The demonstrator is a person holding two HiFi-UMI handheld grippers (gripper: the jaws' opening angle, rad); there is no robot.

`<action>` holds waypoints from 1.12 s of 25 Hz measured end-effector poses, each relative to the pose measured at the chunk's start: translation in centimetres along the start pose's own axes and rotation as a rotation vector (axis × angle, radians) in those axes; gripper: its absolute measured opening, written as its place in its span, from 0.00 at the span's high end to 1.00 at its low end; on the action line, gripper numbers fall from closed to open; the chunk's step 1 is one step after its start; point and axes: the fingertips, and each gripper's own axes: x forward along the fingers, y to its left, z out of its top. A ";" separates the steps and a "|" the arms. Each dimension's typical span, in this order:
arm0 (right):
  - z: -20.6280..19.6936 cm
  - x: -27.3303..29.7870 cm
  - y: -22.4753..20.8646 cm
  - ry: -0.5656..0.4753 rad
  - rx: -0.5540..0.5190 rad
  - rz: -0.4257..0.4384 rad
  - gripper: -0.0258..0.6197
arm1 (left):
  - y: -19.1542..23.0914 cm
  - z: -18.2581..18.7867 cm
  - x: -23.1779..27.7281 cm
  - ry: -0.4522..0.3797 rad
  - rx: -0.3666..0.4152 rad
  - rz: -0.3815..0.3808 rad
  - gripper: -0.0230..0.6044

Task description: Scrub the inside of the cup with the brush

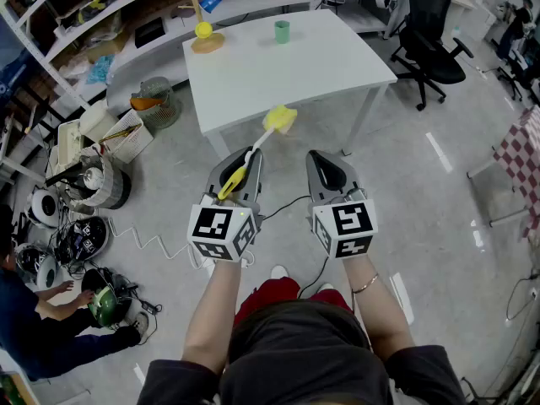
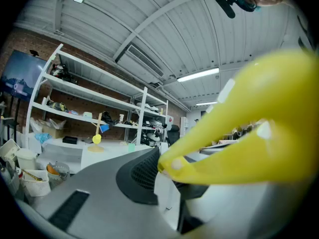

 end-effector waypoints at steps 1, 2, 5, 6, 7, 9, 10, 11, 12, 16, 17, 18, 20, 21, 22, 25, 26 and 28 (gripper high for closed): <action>0.0 -0.1 0.1 -0.006 0.001 0.002 0.93 | -0.1 0.0 -0.1 0.000 0.000 -0.002 0.89; 0.1 -0.2 0.2 -0.012 0.001 0.004 0.93 | -0.1 0.0 -0.1 0.000 0.001 -0.005 0.89; 0.0 -0.2 0.4 -0.022 -0.001 0.006 0.93 | -0.2 -0.1 -0.1 -0.001 0.003 -0.011 0.89; 0.0 -0.1 0.4 -0.021 -0.003 0.005 0.93 | -0.2 -0.1 -0.1 -0.002 0.004 -0.012 0.89; -0.1 0.0 0.4 -0.020 -0.006 0.006 0.93 | -0.2 -0.1 -0.1 -0.001 0.003 -0.013 0.89; -0.3 0.3 0.6 -0.014 0.001 0.020 0.93 | 0.1 -0.2 -0.1 -0.002 -0.002 -0.013 0.89; -0.5 0.6 0.8 -0.009 0.013 0.033 0.93 | 0.3 -0.2 0.0 -0.002 -0.005 -0.014 0.89; -0.8 0.9 0.9 -0.001 0.031 0.046 0.93 | 0.5 -0.3 0.0 -0.001 -0.006 -0.016 0.89; -1.1 1.3 1.2 0.009 0.051 0.055 0.93 | 0.8 -0.3 0.0 0.000 -0.006 -0.018 0.89; -1.4 1.8 1.0 0.038 0.089 0.027 0.93 | 1.9 0.0 -0.4 0.006 -0.002 -0.023 0.89; -1.3 1.9 0.7 0.040 0.094 0.014 0.93 | 2.2 0.2 -0.4 0.005 -0.002 -0.023 0.89; -1.3 1.9 0.3 0.042 0.099 0.002 0.93 | 2.4 0.2 -0.4 0.005 -0.002 -0.021 0.89; -1.4 2.1 -0.3 0.049 0.105 -0.017 0.93 | 2.9 0.2 -0.4 0.004 -0.001 -0.015 0.89; -1.5 2.3 -0.5 0.054 0.105 -0.025 0.93 | 3.2 0.2 -0.3 0.003 -0.002 -0.011 0.89; -1.5 2.5 -0.7 0.061 0.103 -0.031 0.93 | 3.4 0.3 -0.2 0.002 -0.004 -0.007 0.89; -1.6 3.2 -1.3 0.078 0.102 -0.033 0.93 | 4.0 0.5 0.5 0.003 -0.008 0.002 0.89; -1.6 3.6 -1.5 0.082 0.102 -0.028 0.93 | 4.2 0.5 0.9 0.004 -0.009 0.005 0.89; -1.7 4.6 -1.9 0.090 0.103 -0.019 0.93 | 4.7 0.6 1.8 0.005 -0.008 0.011 0.89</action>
